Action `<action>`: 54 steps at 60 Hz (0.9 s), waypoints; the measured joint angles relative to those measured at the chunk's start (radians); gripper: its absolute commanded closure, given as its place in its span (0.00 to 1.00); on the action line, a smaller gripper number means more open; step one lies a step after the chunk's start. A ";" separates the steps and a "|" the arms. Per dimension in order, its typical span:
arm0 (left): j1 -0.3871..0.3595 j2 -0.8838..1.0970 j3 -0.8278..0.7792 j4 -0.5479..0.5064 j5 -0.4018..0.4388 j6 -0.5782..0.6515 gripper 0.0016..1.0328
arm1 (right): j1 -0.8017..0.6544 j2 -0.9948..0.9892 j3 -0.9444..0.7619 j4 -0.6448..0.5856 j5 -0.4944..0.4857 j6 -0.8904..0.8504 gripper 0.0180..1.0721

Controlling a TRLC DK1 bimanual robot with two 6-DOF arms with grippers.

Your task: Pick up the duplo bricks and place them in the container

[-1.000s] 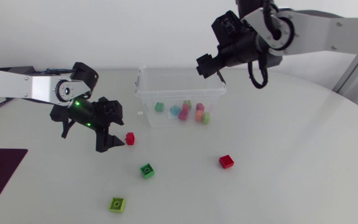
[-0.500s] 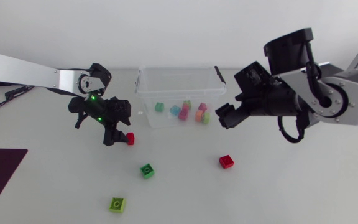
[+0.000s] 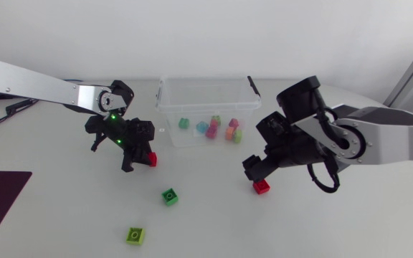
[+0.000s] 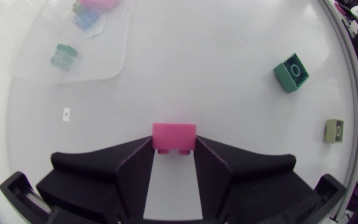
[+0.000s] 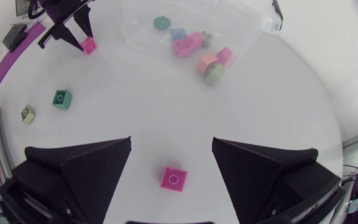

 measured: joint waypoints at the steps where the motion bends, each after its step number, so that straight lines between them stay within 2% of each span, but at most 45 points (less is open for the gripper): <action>1: 0.000 0.000 0.000 0.000 0.000 0.000 0.89 | 0.000 0.005 0.000 -0.007 0.000 0.001 0.11; 13: 0.001 -0.037 -0.011 -0.064 0.024 -0.027 0.90 | -0.001 0.070 0.000 -0.085 -0.001 0.053 0.14; 24: 0.026 -0.253 -0.069 -0.071 0.087 -0.056 0.90 | -0.008 0.119 0.003 -0.102 0.001 0.076 0.14; 34: 0.056 -0.477 -0.072 -0.057 0.171 -0.162 0.90 | -0.028 0.183 0.012 -0.112 0.004 0.101 0.18; 39: 0.048 -0.532 -0.073 -0.006 0.181 -0.244 0.90 | -0.038 0.207 0.014 -0.114 0.008 0.101 0.19; 41: 0.043 -0.543 -0.073 0.014 0.181 -0.270 0.90 | -0.040 0.214 0.014 -0.114 0.009 0.102 0.23; 44: 0.026 -0.555 -0.076 0.082 0.180 -0.350 0.90 | -0.043 0.225 0.015 -0.114 0.012 0.102 0.28; 48: 0.006 -0.557 -0.079 0.166 0.180 -0.432 0.90 | -0.047 0.233 0.019 -0.114 0.012 0.102 0.29; 51: -0.014 -0.555 -0.081 0.230 0.172 -0.502 0.90 | -0.047 0.243 0.026 -0.114 0.012 0.102 0.37; 54: -0.050 -0.550 -0.081 0.297 0.122 -0.581 0.90 | -0.047 0.257 0.036 -0.110 0.012 0.103 0.49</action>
